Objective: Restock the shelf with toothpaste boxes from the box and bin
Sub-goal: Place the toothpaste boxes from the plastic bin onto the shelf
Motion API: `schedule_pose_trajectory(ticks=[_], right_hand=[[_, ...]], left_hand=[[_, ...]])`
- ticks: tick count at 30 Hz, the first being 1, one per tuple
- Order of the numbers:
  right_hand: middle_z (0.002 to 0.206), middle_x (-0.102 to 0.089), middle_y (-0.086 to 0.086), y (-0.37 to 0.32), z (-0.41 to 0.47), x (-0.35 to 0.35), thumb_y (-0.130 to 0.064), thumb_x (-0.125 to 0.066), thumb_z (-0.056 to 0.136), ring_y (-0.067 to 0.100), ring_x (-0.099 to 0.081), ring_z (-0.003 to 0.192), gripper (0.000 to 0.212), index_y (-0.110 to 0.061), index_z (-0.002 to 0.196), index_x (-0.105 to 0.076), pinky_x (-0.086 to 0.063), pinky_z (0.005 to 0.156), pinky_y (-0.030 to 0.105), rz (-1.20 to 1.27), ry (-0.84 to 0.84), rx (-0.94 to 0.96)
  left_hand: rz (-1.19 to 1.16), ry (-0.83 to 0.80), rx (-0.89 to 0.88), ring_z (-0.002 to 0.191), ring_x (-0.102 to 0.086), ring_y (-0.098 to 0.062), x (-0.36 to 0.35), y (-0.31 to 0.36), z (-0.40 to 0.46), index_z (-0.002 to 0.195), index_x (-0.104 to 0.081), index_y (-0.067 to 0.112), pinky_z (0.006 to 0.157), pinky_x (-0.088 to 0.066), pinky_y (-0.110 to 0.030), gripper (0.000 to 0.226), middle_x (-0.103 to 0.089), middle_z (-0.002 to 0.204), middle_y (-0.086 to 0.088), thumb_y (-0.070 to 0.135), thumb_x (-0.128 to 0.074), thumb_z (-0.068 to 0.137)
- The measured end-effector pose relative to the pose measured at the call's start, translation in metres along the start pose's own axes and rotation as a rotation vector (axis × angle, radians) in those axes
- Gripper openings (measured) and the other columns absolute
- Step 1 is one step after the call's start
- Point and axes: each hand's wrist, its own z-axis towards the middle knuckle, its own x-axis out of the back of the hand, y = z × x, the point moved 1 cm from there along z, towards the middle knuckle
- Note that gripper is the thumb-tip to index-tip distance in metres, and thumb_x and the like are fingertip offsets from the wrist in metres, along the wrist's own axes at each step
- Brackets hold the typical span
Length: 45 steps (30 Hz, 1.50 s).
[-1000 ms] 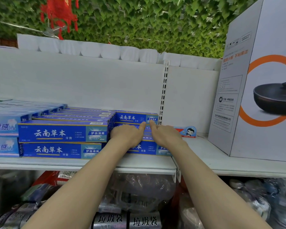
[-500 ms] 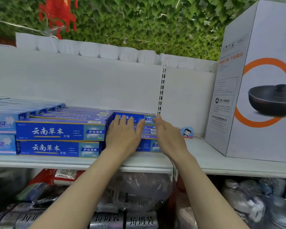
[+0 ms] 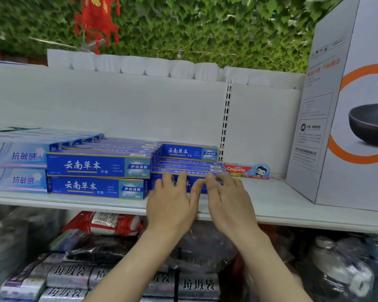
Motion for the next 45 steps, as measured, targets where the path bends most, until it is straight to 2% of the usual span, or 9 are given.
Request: schedule_pose_trajectory(ticks=[7, 20, 23, 26, 30, 34, 38, 41, 45], right_hand=[[0.15, -0.044, 0.002, 0.002, 0.006, -0.003, -0.043, -0.023, 0.109, 0.02, -0.035, 0.138, 0.049, -0.022, 0.146, -0.047, -0.032, 0.112, 0.038, -0.098, -0.071, 0.016], [0.155, -0.041, -0.004, 0.013, 0.012, -0.008, -0.05, -0.018, 0.107, 0.016, -0.031, 0.144, 0.054, -0.026, 0.147, -0.046, -0.029, 0.115, 0.04, 0.0, -0.09, 0.019], [0.144, -0.052, -0.004, 0.015, 0.018, -0.003, -0.052, -0.015, 0.106, 0.015, -0.043, 0.132, 0.057, -0.026, 0.141, -0.052, -0.038, 0.105, 0.036, 0.098, -0.067, 0.009], [0.137, -0.052, 0.003, 0.016, 0.032, 0.007, -0.047, -0.019, 0.107, 0.016, -0.044, 0.125, 0.051, -0.021, 0.136, -0.052, -0.034, 0.094, 0.029, 0.161, 0.008, 0.016], [0.158, -0.033, 0.008, 0.021, 0.049, 0.009, -0.039, -0.02, 0.11, 0.02, -0.027, 0.145, 0.05, -0.016, 0.148, -0.042, -0.023, 0.103, 0.023, 0.198, -0.072, 0.026], [0.167, -0.014, 0.01, 0.036, 0.071, -0.001, -0.043, -0.012, 0.109, 0.023, -0.006, 0.155, 0.054, -0.022, 0.158, -0.027, -0.01, 0.122, 0.037, 0.154, -0.202, -0.098], [0.166, -0.018, 0.009, 0.036, 0.093, -0.008, -0.042, -0.007, 0.11, 0.032, -0.004, 0.154, 0.057, -0.015, 0.159, -0.02, -0.013, 0.121, 0.043, 0.117, -0.322, -0.151], [0.168, -0.014, 0.01, 0.036, 0.107, -0.012, -0.053, -0.01, 0.107, 0.026, 0.001, 0.156, 0.065, -0.017, 0.16, -0.018, -0.008, 0.123, 0.044, 0.149, -0.342, -0.161], [0.162, -0.031, 0.012, 0.041, 0.12, -0.019, -0.059, -0.013, 0.104, 0.031, -0.029, 0.148, 0.069, -0.018, 0.157, -0.028, -0.026, 0.118, 0.042, 0.161, -0.344, -0.185]], left_hand=[[-0.055, -0.144, 0.034, 0.129, -0.045, -0.026, -0.002, 0.002, 0.01, 0.154, -0.027, 0.032, 0.102, -0.041, -0.044, 0.072, -0.037, 0.143, -0.003, 0.068, -0.008, 0.095], [-0.047, -0.116, 0.077, 0.129, -0.046, -0.026, -0.003, 0.003, 0.007, 0.155, -0.027, 0.025, 0.099, -0.042, -0.044, 0.074, -0.038, 0.147, -0.004, 0.068, -0.01, 0.096], [-0.101, -0.092, 0.106, 0.13, -0.042, -0.028, -0.001, 0.004, 0.009, 0.15, -0.035, 0.022, 0.1, -0.04, -0.044, 0.071, -0.041, 0.145, -0.008, 0.066, -0.015, 0.098], [-0.185, -0.019, 0.108, 0.135, -0.032, -0.029, 0.001, 0.01, 0.022, 0.146, -0.044, 0.019, 0.108, -0.033, -0.043, 0.067, -0.042, 0.146, -0.011, 0.062, -0.019, 0.1], [-0.268, 0.018, 0.111, 0.144, -0.023, -0.027, -0.001, 0.023, 0.038, 0.143, -0.049, 0.017, 0.115, -0.028, -0.045, 0.07, -0.04, 0.151, -0.009, 0.062, -0.017, 0.1], [-0.249, -0.042, 0.16, 0.151, -0.012, -0.03, -0.012, 0.023, 0.04, 0.143, -0.048, 0.013, 0.122, -0.017, -0.046, 0.075, -0.034, 0.158, -0.012, 0.063, -0.014, 0.1], [-0.263, -0.049, 0.18, 0.152, -0.01, -0.03, -0.016, 0.021, 0.038, 0.143, -0.048, 0.011, 0.122, -0.019, -0.048, 0.077, -0.034, 0.158, -0.013, 0.064, -0.013, 0.1], [-0.26, -0.044, 0.179, 0.151, -0.013, -0.03, -0.017, 0.02, 0.039, 0.139, -0.052, 0.011, 0.121, -0.021, -0.047, 0.075, -0.038, 0.156, -0.013, 0.063, -0.015, 0.1], [-0.264, -0.065, 0.202, 0.151, -0.015, -0.03, -0.019, 0.018, 0.04, 0.134, -0.056, 0.01, 0.121, -0.021, -0.047, 0.076, -0.041, 0.154, -0.013, 0.064, -0.014, 0.1]])
